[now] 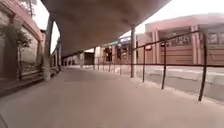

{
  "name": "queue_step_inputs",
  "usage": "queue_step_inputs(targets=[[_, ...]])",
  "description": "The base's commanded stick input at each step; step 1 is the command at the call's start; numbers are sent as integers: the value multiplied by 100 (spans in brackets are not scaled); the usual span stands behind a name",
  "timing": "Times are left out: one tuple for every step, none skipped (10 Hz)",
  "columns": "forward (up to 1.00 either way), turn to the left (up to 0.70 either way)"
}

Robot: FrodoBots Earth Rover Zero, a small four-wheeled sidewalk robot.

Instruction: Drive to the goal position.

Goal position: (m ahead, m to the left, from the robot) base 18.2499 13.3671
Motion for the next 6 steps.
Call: queue_step_inputs(targets=[[70,8],[70,31],[70,35],[70,0],[70,0],[70,0]])
